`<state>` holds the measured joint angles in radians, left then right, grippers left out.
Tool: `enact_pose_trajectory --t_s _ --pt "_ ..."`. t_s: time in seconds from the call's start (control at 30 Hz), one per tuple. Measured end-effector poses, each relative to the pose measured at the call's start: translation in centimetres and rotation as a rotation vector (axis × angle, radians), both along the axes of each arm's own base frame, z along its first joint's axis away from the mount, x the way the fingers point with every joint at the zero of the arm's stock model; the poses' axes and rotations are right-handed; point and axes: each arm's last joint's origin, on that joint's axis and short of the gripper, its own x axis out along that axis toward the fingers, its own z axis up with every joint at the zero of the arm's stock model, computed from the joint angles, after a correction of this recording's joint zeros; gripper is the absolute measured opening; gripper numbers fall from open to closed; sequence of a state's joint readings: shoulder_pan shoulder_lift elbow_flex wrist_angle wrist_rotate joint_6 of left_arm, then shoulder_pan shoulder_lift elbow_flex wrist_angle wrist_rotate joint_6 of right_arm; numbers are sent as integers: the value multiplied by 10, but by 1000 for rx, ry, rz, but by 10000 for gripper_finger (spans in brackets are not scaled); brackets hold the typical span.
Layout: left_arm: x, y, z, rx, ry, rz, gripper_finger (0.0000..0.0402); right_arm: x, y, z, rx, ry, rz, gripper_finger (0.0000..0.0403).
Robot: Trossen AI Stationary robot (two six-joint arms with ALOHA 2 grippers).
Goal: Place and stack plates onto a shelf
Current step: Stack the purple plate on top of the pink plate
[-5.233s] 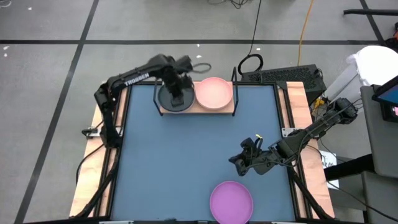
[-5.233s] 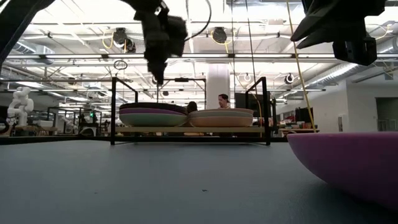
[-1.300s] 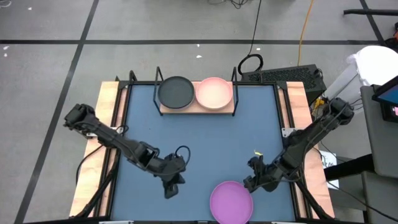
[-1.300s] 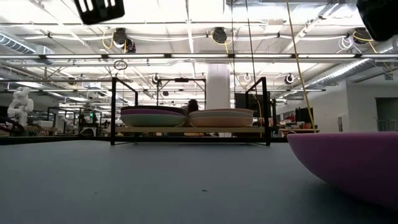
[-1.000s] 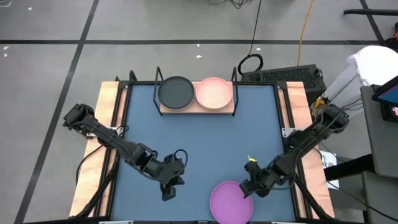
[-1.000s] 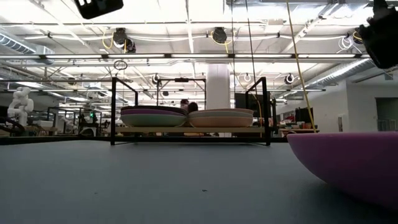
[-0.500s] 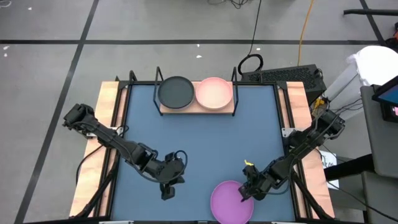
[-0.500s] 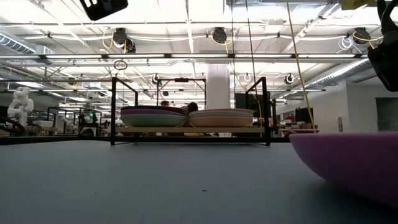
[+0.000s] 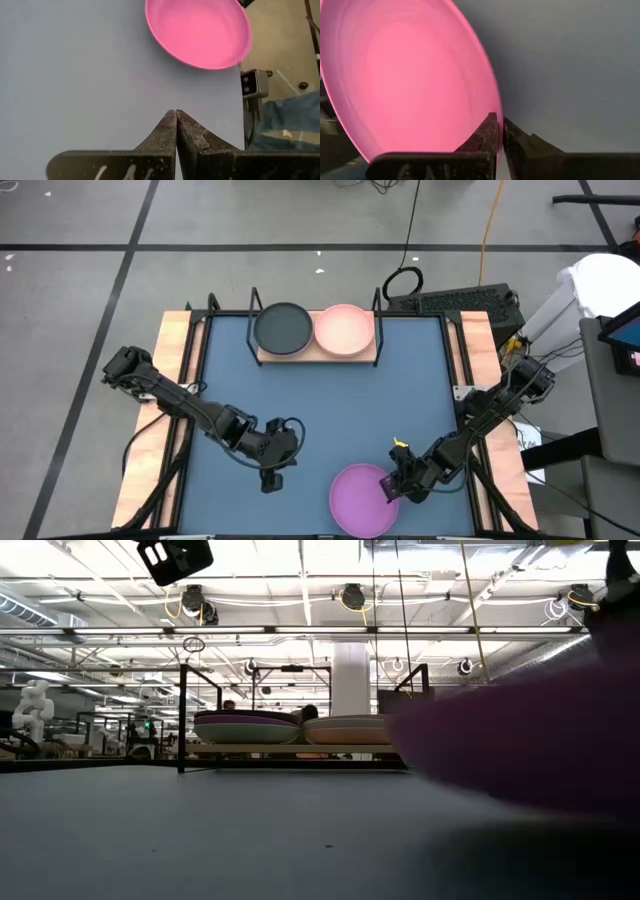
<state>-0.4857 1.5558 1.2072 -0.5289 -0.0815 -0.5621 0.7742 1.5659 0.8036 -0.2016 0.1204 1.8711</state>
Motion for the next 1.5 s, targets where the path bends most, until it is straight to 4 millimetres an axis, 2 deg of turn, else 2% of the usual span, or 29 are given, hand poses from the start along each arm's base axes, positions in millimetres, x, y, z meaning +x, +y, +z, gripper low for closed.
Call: enact_pose_trajectory --t_s 0.27,0.63,0.8,0.93,1.17,1.33,1.5 --pt "1 2 0 -15 4 26 1 8 3 7 31 -104 -108 2" --pt "3 5 0 -36 3 94 1 24 1 24 16 -145 -120 1" --pt "-1 10 10 -94 -11 163 1 24 -5 42 3 -137 -113 1" --pt "-7 17 24 -116 -64 245 1 14 -19 67 -13 -109 -96 0" --pt "-21 33 46 -107 -127 286 1 -18 -53 110 6 -133 -94 0" --pt "-22 41 49 -102 -124 318 1 -35 -76 127 -13 -151 -98 0" --pt "-21 46 48 -116 -111 353 1 -39 -95 139 -15 -209 -122 0"
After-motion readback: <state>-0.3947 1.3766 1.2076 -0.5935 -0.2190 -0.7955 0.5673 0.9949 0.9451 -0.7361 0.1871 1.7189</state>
